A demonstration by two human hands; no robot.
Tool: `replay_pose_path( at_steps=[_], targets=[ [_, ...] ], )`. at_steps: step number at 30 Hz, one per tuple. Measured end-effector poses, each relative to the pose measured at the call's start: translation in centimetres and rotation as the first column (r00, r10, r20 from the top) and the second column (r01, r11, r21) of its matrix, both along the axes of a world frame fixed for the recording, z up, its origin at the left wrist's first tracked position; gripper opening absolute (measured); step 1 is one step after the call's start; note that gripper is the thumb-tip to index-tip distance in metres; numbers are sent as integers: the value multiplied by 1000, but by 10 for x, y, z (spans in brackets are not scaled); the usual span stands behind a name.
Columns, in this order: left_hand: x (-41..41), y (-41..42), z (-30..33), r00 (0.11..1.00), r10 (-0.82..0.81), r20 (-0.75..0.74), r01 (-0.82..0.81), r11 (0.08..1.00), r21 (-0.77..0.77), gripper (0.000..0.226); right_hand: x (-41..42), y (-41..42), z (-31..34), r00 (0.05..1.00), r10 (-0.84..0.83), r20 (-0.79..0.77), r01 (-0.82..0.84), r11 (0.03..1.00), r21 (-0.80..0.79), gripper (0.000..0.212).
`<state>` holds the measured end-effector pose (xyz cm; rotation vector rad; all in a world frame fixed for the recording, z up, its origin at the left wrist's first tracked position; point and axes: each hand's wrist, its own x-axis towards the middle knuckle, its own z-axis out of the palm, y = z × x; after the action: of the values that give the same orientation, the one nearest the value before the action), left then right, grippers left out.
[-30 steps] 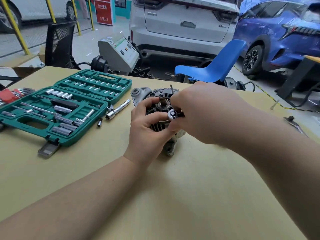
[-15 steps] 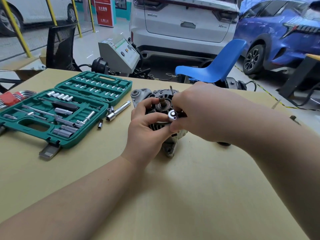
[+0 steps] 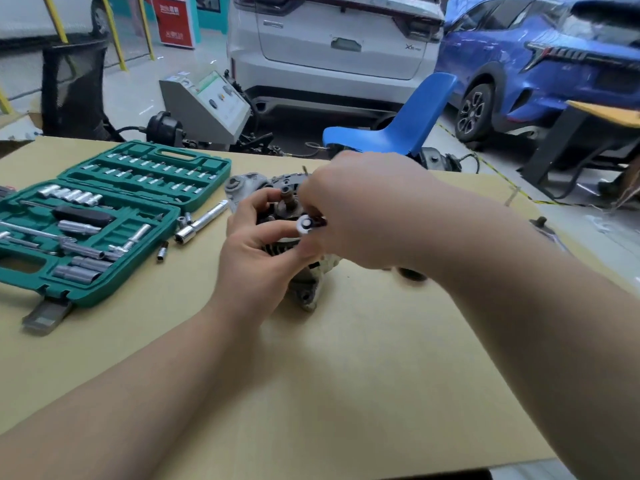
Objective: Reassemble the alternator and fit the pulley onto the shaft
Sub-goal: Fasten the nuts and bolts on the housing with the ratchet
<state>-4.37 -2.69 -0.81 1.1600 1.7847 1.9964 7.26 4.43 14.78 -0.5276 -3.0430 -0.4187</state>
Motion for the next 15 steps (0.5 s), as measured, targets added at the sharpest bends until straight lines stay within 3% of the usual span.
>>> replay_pose_path(
  at_steps=[3,5,10,15],
  targets=[
    [-1,0,-2,999,-39,15,38,999,20,23,-3,7,5,997,59,55,-60,998,6,18],
    [1,1,-2,999,-51,1,51,998,23,20,-3,13,9,991,105,81,-103,994,-20,12],
    [1,3,-4,997,-1,-78,0,1000,-12,30,0,28,1,996,89,-20,-91,990,-104,26],
    [-1,4,-6,1000,-15,-27,15,1000,13,44,1,32,-6,993,50,-106,-69,982,-177,31]
  ],
)
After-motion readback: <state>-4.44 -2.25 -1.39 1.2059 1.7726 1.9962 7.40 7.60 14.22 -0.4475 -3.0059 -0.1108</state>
